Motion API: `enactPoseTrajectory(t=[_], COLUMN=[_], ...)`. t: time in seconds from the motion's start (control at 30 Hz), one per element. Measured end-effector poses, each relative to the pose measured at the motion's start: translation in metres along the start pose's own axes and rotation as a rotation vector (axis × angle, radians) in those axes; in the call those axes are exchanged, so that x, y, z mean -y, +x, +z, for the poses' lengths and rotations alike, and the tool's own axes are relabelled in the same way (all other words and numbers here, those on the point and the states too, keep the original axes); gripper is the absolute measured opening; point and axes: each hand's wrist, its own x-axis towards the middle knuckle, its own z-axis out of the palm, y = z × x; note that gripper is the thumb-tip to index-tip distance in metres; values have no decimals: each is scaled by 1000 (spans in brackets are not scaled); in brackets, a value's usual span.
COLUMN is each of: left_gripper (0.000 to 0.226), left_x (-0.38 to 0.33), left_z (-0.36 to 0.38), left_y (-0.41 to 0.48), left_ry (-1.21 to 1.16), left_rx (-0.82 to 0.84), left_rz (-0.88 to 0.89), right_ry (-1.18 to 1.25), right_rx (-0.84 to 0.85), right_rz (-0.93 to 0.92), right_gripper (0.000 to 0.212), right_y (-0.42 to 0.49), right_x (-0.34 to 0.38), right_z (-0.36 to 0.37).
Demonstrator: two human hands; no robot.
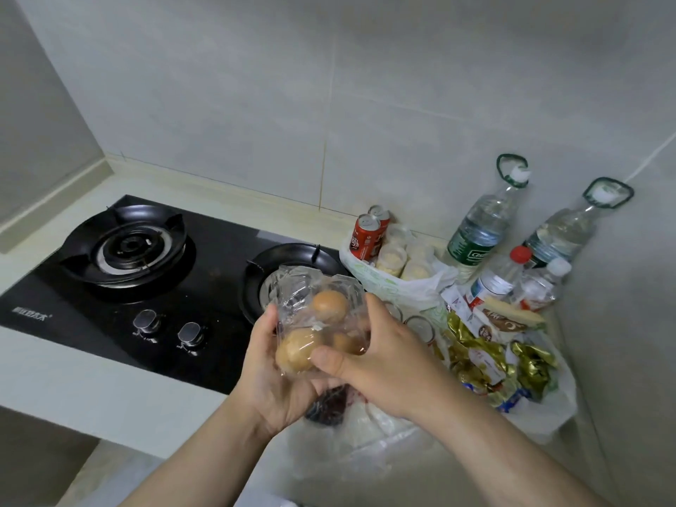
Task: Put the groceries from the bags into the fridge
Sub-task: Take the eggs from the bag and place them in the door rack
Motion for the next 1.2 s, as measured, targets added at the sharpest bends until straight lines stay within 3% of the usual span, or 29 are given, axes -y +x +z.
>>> enactPoseTrajectory(t=[0.07,0.2,0.3,0.53,0.7,0.93,1.2], left_gripper=[90,74,65,60,61,66,57], left_x=[-2,3,11,11,2,-2,-7], left_z=[2,8,14,19,18,20,30], left_y=[-1,-5,-9,-19,-25,-30,-28], left_ry=[8,35,93,159,214,232,216], left_rx=[1,62,120,60,52,48,90], left_rz=[-22,-52,-113,-241,-319,-327,-315], right_ry=[-151,-213,-331,-505,-456,-431,-311], right_rx=[-50,-53,36,44,-3,-100,-208], right_rz=[-35,-321,-382,-458,-513,-637,-752], right_gripper=[118,117,116,87,65,61,51], right_y=[-3,-8,-8,-17,-19,-23,-11], right_x=[3,19,28,21,21,16,12], right_z=[-5,-20,-25,-22,-20,-14,-14])
